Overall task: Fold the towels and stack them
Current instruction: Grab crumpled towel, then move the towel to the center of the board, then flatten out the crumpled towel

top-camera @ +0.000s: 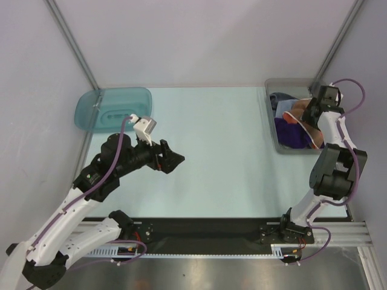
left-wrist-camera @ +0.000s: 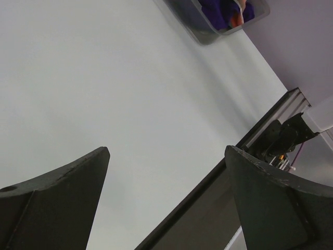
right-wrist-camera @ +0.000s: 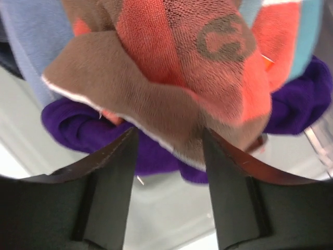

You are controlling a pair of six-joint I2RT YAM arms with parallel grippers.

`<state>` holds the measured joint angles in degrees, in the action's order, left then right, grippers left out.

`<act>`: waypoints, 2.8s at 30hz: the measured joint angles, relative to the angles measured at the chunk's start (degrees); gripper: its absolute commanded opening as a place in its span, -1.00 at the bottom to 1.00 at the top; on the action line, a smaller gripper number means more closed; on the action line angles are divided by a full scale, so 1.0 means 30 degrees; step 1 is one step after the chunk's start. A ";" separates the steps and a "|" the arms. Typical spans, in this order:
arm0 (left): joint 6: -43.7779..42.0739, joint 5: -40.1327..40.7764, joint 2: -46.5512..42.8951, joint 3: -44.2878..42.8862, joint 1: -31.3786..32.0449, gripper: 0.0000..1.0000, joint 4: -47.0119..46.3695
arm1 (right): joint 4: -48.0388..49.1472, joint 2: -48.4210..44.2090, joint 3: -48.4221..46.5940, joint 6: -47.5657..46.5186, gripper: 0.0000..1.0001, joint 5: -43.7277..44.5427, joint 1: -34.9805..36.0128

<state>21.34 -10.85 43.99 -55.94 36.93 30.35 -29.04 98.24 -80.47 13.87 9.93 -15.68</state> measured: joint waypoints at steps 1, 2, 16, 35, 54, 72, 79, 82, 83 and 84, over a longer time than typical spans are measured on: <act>-0.0015 -0.0036 0.0211 0.0007 0.0000 1.00 -0.0036 | 0.0102 0.0372 -0.0066 -0.0211 0.08 -0.0211 -0.0095; -0.0022 -0.0044 0.0393 0.0015 0.0000 1.00 -0.0087 | 0.0189 0.0780 -0.0153 -0.0401 0.02 -0.0452 -0.0197; -0.0051 -0.0415 0.0911 0.0889 0.0000 1.00 -0.0845 | -0.0408 0.2011 -0.4269 -0.1923 -1.00 0.1341 0.0772; 0.0838 0.1982 0.0699 -0.0291 -0.2710 0.99 0.0852 | -0.3825 -0.3548 -0.6222 -0.0393 -1.00 -0.2667 1.3413; 0.2907 0.2076 0.2994 0.2295 -0.4765 0.71 -0.0430 | 0.0080 -0.7490 0.6353 0.2215 0.01 -0.7970 1.8498; 0.2871 -0.0124 1.4455 -0.2076 -0.4801 0.57 -0.6557 | 0.2346 0.6353 -0.1610 -0.2827 0.12 -0.9923 1.0958; 0.2186 -0.1559 1.6356 -0.3483 -0.4983 0.60 -0.7227 | 0.2295 0.7701 -0.2288 -0.4597 -0.59 -1.2036 1.1118; 0.2018 -0.2353 1.7143 -0.3803 -0.5472 0.61 -0.8021 | 0.2455 0.7650 -0.2470 -0.5107 -1.00 -1.3260 1.1162; 0.1945 -0.2608 1.7354 -0.3803 -0.5676 0.62 -0.8255 | 0.2477 0.7584 -0.2463 -0.5231 -1.00 -1.3595 1.1198; 0.1829 -0.2856 1.7602 -0.3832 -0.5901 0.62 -0.8510 | 0.2484 0.7461 -0.2441 -0.5340 -1.00 -1.3872 1.1264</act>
<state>26.83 -19.42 96.79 -67.44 19.22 4.82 -21.58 120.62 -87.79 -2.15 -31.68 18.11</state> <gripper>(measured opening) 0.806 0.015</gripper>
